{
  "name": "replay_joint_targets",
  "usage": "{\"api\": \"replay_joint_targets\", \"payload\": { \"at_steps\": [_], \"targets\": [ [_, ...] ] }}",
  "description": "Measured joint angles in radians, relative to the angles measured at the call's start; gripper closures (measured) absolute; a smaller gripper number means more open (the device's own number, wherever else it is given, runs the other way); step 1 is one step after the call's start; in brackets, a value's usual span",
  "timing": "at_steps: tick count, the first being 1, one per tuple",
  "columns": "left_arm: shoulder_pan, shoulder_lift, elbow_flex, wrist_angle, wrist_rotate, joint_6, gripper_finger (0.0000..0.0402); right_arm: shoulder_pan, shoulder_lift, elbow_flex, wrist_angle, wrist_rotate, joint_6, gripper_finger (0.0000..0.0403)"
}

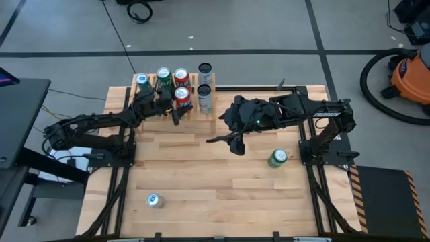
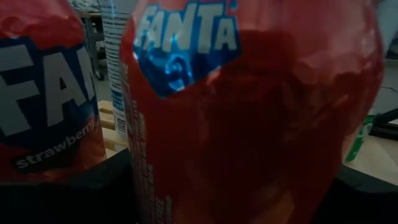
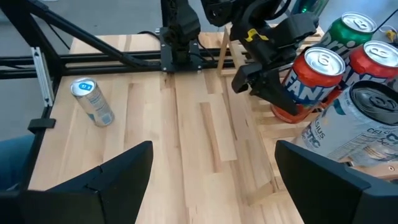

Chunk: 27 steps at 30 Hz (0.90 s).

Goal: Place canned beverage on shelf
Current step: Put the orange soda can on the shelf

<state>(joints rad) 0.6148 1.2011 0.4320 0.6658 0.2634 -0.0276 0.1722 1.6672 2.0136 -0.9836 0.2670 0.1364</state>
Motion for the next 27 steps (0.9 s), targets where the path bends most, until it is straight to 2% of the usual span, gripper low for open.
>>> {"api": "replay_joint_targets", "payload": {
  "at_steps": [10,27],
  "targets": [
    [0.0,0.0,-0.001,-0.009,0.024,-0.002,0.0082,0.0,0.0,0.0,0.008,-0.025,0.0,0.0055],
    [0.0,0.0,-0.003,-0.009,0.024,-0.006,0.0082,0.001,0.0,0.0,0.17,-0.062,0.003,0.0055]
  ]
}}
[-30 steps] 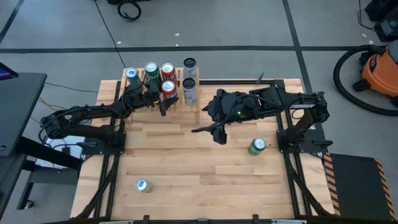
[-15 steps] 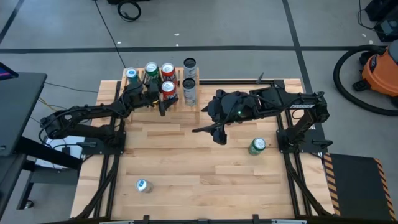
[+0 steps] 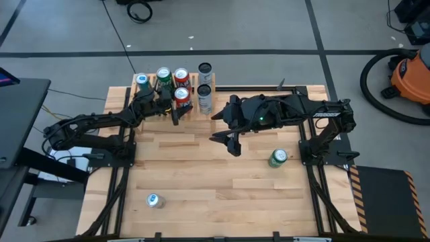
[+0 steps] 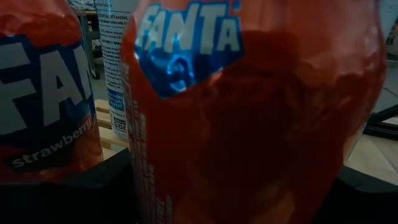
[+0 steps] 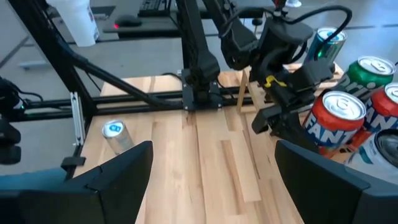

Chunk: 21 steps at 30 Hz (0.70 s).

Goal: Place canned beverage on shelf
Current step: Put the orange soda can on the shelf

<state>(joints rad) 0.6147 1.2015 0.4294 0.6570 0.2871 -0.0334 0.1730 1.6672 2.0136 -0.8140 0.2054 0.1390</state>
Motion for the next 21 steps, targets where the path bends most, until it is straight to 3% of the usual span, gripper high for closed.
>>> {"api": "replay_joint_targets", "payload": {
  "at_steps": [21],
  "targets": [
    [0.0,0.0,0.0,0.003,0.001,-0.004,0.0082,0.0,0.0,0.0,0.043,0.0,-0.003,0.0055]
  ]
}}
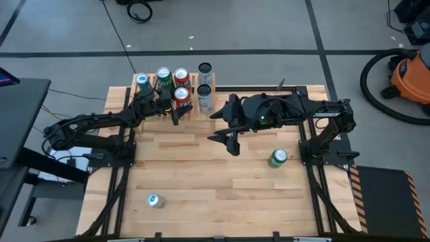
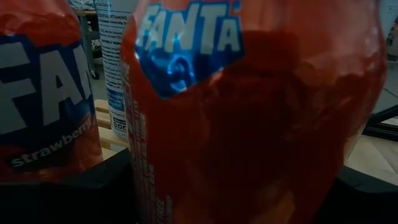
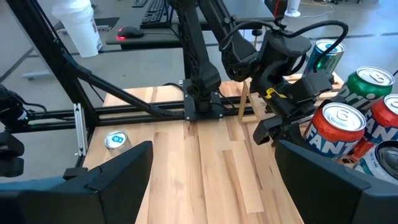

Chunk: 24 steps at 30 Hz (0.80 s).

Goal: Place canned beverage on shelf
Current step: Put the orange soda can on the shelf

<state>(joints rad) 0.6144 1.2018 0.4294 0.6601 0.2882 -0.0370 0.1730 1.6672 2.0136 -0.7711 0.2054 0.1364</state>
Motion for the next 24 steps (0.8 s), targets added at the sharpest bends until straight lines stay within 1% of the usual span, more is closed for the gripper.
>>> {"api": "replay_joint_targets", "payload": {
  "at_steps": [24],
  "targets": [
    [0.0,0.0,0.0,0.004,0.001,-0.002,0.0082,0.0,0.0,0.0,0.098,0.0,0.0,0.0055]
  ]
}}
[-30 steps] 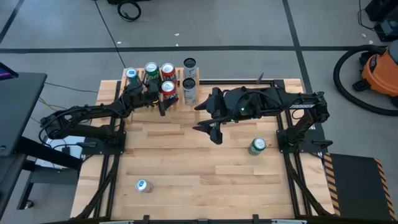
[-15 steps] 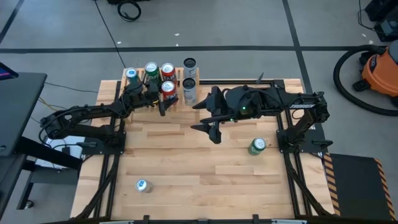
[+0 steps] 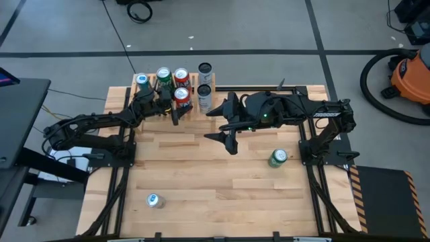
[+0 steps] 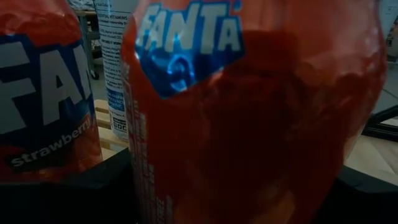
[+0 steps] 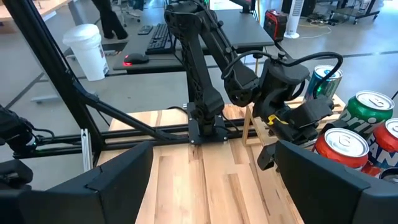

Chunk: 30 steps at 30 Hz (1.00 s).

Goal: Place canned beverage on shelf
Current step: Put the orange soda can on the shelf

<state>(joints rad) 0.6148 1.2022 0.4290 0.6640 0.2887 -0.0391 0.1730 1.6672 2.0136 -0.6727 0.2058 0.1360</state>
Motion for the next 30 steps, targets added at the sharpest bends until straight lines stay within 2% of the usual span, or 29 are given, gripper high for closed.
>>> {"api": "replay_joint_targets", "payload": {
  "at_steps": [18,25,30],
  "targets": [
    [0.01,-0.001,0.002,-0.03,0.007,0.002,0.0081,0.0,0.0,0.0,0.0,0.0,0.0,0.0055],
    [0.01,0.002,-0.002,-0.102,-0.012,0.012,0.0047,0.0,0.0,0.0,-0.001,0.0,0.0,0.0055],
    [0.016,0.001,-0.002,-0.107,-0.027,0.023,0.0037,0.0,0.0,0.0,0.005,0.0,0.0,0.0055]
  ]
}}
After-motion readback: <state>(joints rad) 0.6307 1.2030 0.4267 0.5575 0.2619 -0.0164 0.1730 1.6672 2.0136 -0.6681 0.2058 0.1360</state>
